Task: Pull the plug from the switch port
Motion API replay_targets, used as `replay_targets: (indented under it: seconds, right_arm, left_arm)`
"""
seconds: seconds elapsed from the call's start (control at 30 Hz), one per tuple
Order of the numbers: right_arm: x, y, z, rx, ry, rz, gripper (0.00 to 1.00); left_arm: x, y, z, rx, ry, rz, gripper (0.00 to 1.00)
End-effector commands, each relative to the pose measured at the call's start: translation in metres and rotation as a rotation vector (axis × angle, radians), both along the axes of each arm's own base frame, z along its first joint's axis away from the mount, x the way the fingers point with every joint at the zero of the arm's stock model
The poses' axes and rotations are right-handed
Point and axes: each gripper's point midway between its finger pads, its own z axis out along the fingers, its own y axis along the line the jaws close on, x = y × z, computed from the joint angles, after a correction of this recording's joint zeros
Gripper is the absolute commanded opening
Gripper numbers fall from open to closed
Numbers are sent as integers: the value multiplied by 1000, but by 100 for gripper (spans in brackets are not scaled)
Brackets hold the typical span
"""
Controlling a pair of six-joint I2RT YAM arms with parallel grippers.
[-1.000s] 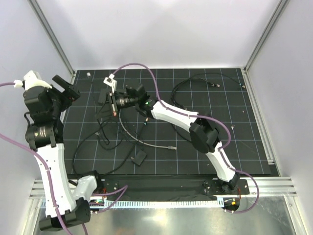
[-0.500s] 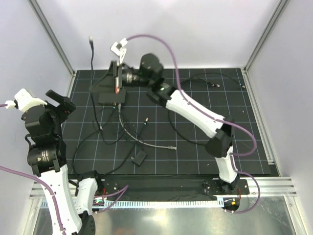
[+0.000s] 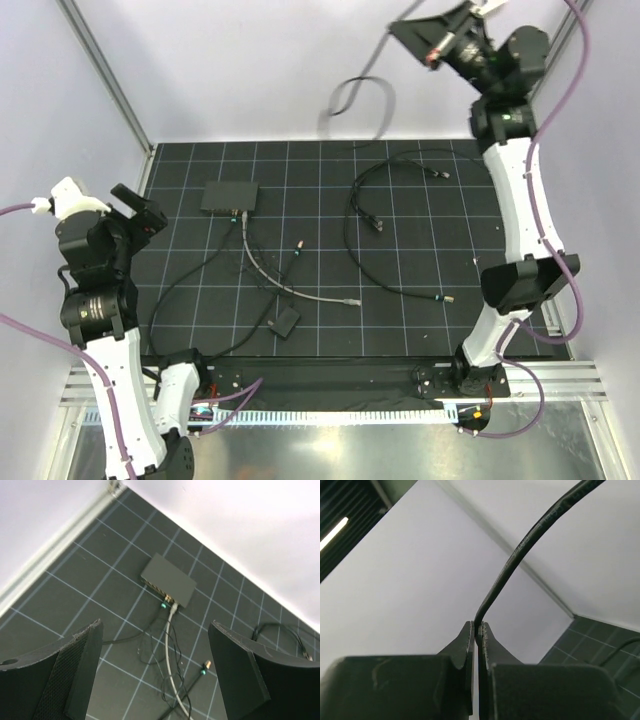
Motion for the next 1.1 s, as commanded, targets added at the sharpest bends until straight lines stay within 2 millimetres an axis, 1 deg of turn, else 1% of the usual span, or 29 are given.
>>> replay_targets:
  seconds: [0.0, 0.03, 0.07, 0.1, 0.13, 0.17, 0.2, 0.23, 0.27, 0.3, 0.33, 0.37, 0.43, 0.47, 0.5, 0.57, 0.6, 0.63, 0.67, 0.7, 0.73, 0.77, 0.8, 0.83, 0.9, 0.93, 1.0, 1.03, 1.07]
  right_arm:
    - [44, -67, -32, 13, 115, -100, 1]
    - [53, -83, -43, 16, 137, -107, 1]
    - [69, -102, -68, 54, 225, -115, 1]
    - [82, -135, -75, 73, 202, -166, 1]
    - [90, -150, -87, 85, 219, -182, 1]
    - [101, -166, -109, 99, 266, -200, 1]
    - [113, -192, -124, 120, 297, -238, 1]
    - [119, -207, -135, 141, 324, -260, 1]
    - [126, -218, -154, 161, 360, -272, 1]
    - [127, -227, -157, 188, 359, -272, 1]
    - [132, -242, -169, 204, 381, -294, 1]
    - [135, -247, -184, 210, 411, -302, 1]
    - [137, -259, -201, 205, 440, -339, 1]
    - [138, -263, -216, 196, 469, -367, 1]
    - [138, -269, -233, 152, 507, -424, 1]
    - [134, -275, -255, 76, 563, -485, 1]
    - [131, -283, -282, 57, 681, -545, 1]
    - [128, -290, -296, 10, 715, -597, 1]
    - [120, -296, -308, -79, 721, -650, 1]
    - [107, -298, -336, -137, 844, -674, 1]
    - [103, -312, -350, -190, 887, -768, 1]
    - [94, -317, -364, -266, 904, -797, 1]
    - [81, -319, -381, -303, 982, -818, 1]
    - [76, -325, -391, -336, 1011, -852, 1]
    - [60, -327, -419, -397, 1090, -857, 3]
    - [51, -329, -437, -433, 1135, -865, 9]
    - [45, -329, -452, -450, 1162, -864, 17]
    - [42, -327, -456, -455, 1167, -859, 23]
    - [37, -325, -466, -464, 1188, -858, 29]
  left_arm:
    - [14, -13, -8, -15, 19, -96, 89]
    - [17, -13, -11, -20, 26, -103, 89]
    - [18, -14, -11, -24, 24, -108, 88]
    - [21, -14, -14, -29, 23, -110, 88]
    - [23, -16, -14, -34, 20, -122, 88]
    - [24, -17, -15, -38, 19, -128, 88]
    - [26, -17, -16, -41, 18, -131, 88]
    - [28, -19, -17, -48, 18, -139, 88]
    - [32, -19, -20, -55, 27, -144, 88]
    - [34, -20, -21, -58, 30, -151, 88]
    - [35, -20, -22, -60, 32, -153, 87]
    - [39, -20, -25, -67, 45, -160, 87]
    - [42, -20, -27, -68, 48, -163, 87]
    - [44, -20, -29, -72, 54, -165, 87]
    - [47, -20, -31, -77, 58, -171, 87]
    - [49, -21, -32, -81, 57, -175, 87]
    - [52, -21, -34, -85, 61, -183, 86]
    - [52, -22, -35, -90, 61, -185, 86]
    - [54, -22, -38, -94, 66, -187, 86]
    - [55, -22, -39, -96, 69, -188, 86]
    - [55, -22, -41, -97, 70, -191, 86]
    - [56, -23, -43, -99, 73, -192, 86]
    - [57, -23, -45, -103, 75, -196, 86]
    - [58, -24, -47, -105, 78, -200, 86]
    - [60, -26, -49, -118, 81, -209, 86]
    - [62, -27, -50, -126, 81, -220, 86]
    - [63, -30, -51, -139, 79, -230, 86]
    - [65, -32, -53, -152, 82, -239, 86]
    - [65, -33, -53, -157, 81, -245, 86]
